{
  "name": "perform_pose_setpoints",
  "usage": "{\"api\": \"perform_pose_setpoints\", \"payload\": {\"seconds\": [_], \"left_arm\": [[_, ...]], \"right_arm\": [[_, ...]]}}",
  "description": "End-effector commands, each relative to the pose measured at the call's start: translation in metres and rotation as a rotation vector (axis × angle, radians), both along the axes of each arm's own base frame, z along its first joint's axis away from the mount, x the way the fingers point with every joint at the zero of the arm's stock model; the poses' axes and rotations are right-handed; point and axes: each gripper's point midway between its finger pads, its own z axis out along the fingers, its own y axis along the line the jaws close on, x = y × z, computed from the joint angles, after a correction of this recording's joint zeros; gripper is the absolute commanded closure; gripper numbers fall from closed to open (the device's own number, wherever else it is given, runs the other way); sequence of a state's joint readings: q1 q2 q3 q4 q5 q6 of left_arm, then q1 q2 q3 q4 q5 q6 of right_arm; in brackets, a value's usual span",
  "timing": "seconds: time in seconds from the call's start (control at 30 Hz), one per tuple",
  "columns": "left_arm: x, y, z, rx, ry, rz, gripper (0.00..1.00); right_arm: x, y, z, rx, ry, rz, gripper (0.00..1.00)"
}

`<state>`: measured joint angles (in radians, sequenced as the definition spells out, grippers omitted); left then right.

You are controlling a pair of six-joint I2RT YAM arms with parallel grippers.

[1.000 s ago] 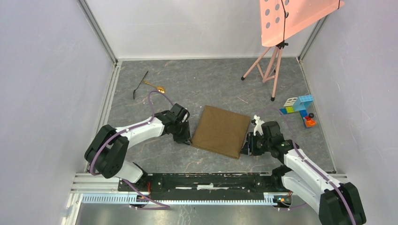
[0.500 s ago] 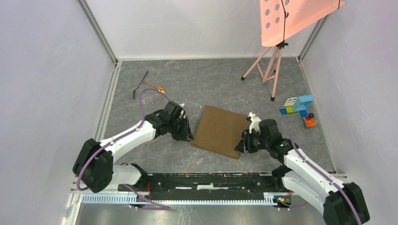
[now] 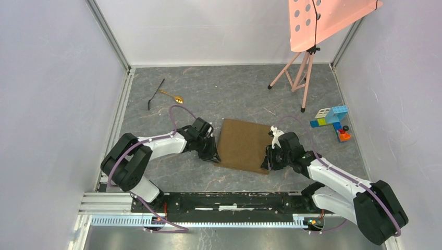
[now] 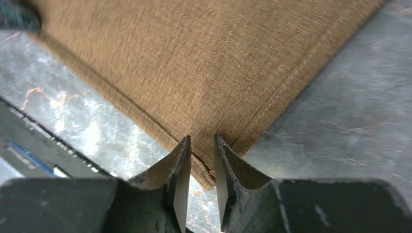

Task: Fold the napkin into a case and place the utensils inside
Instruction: Smooth out the square-folded napkin at the center of the board.

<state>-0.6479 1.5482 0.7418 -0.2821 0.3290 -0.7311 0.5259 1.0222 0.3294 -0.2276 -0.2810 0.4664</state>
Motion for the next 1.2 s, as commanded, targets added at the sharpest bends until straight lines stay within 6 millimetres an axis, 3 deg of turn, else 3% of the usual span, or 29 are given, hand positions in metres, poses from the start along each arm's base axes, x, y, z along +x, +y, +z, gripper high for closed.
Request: {"api": "perform_pose_setpoints", "payload": {"seconds": [0.0, 0.13, 0.3, 0.37, 0.43, 0.53, 0.67, 0.77, 1.03, 1.17], "left_arm": [[-0.018, -0.030, 0.002, -0.102, 0.022, -0.014, 0.78], [-0.027, -0.032, 0.023, -0.144, -0.008, 0.006, 0.75], [-0.029, -0.019, 0.073, -0.157, -0.110, -0.023, 0.52], [-0.025, -0.016, 0.085, -0.136, -0.140, -0.053, 0.49], [-0.017, -0.015, 0.088, -0.119, -0.132, -0.059, 0.53], [-0.008, -0.020, 0.080, -0.126, -0.113, -0.036, 0.66], [-0.005, -0.028, 0.068, -0.187, -0.097, 0.033, 0.71], [-0.007, -0.031, 0.059, -0.228, -0.075, 0.073, 0.72], [-0.015, -0.026, 0.023, -0.220, -0.007, 0.125, 0.74], [-0.020, -0.019, 0.005, -0.175, 0.019, 0.125, 0.77]], "right_arm": [[0.003, -0.048, -0.020, -0.272, 0.002, -0.066, 0.69], [0.030, -0.030, 0.019, -0.211, -0.112, -0.025, 0.60], [0.041, -0.007, 0.040, -0.119, -0.179, 0.060, 0.49], [0.048, 0.017, 0.050, -0.026, -0.182, 0.116, 0.47], [0.058, 0.049, 0.070, 0.142, -0.200, 0.134, 0.44], [0.082, 0.084, 0.093, 0.323, -0.238, 0.118, 0.38], [0.111, 0.120, 0.103, 0.422, -0.223, 0.110, 0.27], [0.123, 0.145, 0.109, 0.470, -0.229, 0.133, 0.25], [0.137, 0.187, 0.098, 0.646, -0.141, 0.135, 0.45], [0.146, 0.200, 0.074, 0.615, -0.117, 0.131, 0.50]]}}
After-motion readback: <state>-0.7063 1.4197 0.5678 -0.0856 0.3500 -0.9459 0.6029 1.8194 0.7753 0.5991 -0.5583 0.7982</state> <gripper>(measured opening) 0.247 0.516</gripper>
